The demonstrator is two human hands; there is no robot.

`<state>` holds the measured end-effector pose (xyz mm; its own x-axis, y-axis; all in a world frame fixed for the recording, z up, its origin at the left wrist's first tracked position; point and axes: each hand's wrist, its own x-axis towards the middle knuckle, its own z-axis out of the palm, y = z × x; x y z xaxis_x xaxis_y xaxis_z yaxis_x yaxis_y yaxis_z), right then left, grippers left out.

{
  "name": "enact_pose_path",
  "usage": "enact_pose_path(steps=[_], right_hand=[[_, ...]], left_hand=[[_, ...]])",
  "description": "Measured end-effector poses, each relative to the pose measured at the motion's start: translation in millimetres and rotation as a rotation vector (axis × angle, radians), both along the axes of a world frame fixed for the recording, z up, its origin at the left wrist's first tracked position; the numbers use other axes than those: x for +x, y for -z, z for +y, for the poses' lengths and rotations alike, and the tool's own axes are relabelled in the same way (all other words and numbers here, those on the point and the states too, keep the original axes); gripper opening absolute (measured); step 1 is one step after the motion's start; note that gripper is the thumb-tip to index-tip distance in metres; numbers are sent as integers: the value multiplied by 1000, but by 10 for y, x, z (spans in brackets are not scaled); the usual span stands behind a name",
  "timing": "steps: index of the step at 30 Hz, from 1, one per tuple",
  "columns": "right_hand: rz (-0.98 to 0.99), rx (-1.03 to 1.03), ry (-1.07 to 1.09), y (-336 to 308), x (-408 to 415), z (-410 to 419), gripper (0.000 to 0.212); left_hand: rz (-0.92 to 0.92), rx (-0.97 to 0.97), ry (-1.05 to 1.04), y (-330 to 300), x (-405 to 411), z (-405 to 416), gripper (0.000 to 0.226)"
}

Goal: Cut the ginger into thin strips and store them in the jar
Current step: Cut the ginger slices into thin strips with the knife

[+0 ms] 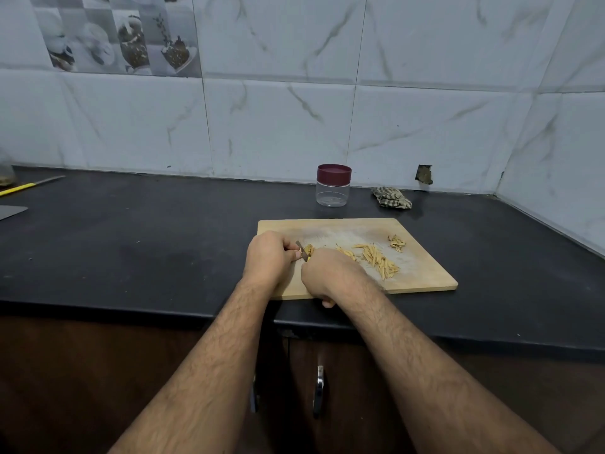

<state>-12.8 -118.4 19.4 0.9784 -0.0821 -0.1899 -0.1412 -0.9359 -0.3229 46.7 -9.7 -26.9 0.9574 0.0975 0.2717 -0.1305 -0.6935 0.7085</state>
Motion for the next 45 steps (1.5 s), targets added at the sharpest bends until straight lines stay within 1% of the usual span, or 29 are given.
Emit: enact_pose_path(steps=[6, 8, 13, 16, 17, 19, 20, 23, 25, 28, 31, 35, 37, 40, 45], right_hand=[[27, 15, -12, -63, -63, 20, 55], [41, -8, -28, -80, -125, 10, 55], [35, -71, -53, -86, -303, -50, 30], [6, -104, -81, -81, -376, -73, 30], [6, -113, -81, -85, -400, -78, 27], [8, -136, -74, -93, -436, -92, 10], [12, -144, -71, -100, -452, -105, 6], [18, -164, -82, -139, -493, -149, 8], [16, -161, -92, -168, -518, -178, 17], [-48, -141, -86, -188, -524, -228, 17], [-121, -115, -47, -202, -482, -285, 20], [-67, -93, -43, -148, -456, -371, 12], [-60, -59, -36, -92, -448, -407, 15], [-53, -11, -5, -86, -439, -413, 19], [-27, 31, 27, -116, -383, -381, 23]], left_hand=[[-5, 3, -16, -5, -21, -17, 5], [-8, -2, -18, -2, -18, -20, 4], [-19, 19, -28, -17, -55, -36, 5], [-19, 25, -33, -24, -65, -42, 5], [-18, 28, -34, -26, -68, -42, 5], [-23, 33, -35, -24, -62, -42, 6], [-24, 37, -36, -25, -64, -47, 6], [-22, 45, -42, -20, -63, -53, 7], [-17, 40, -46, -18, -66, -49, 7], [-15, 41, -36, -22, -69, -38, 10], [-10, 56, -18, -48, -91, -30, 17], [8, 86, 12, -69, -99, -23, 20], [15, 106, 40, -73, -103, -31, 16], [12, 152, 51, -49, -89, -30, 30], [16, 165, 55, -32, -33, -18, 21]])
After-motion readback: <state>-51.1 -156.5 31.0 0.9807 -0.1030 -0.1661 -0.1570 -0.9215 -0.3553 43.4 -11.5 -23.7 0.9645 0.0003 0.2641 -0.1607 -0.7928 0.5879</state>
